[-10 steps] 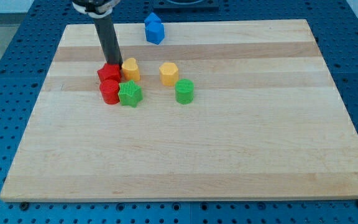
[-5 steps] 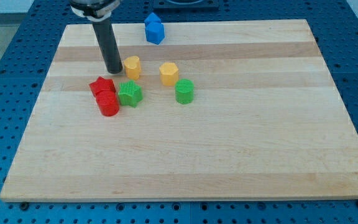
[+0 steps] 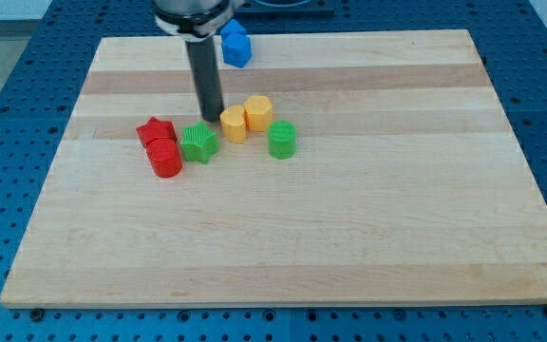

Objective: Make a group of yellow and green blocks at the center of the board

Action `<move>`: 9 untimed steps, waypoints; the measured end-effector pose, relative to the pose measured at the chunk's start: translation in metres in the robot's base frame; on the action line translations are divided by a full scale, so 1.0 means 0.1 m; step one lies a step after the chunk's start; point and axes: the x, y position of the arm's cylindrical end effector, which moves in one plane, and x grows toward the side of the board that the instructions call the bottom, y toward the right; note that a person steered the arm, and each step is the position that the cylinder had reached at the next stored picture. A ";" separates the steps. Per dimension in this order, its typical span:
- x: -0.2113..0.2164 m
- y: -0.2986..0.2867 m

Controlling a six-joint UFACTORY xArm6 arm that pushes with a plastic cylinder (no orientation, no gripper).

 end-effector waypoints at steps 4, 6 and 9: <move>0.61 -0.15; 1.02 0.00; 1.51 0.06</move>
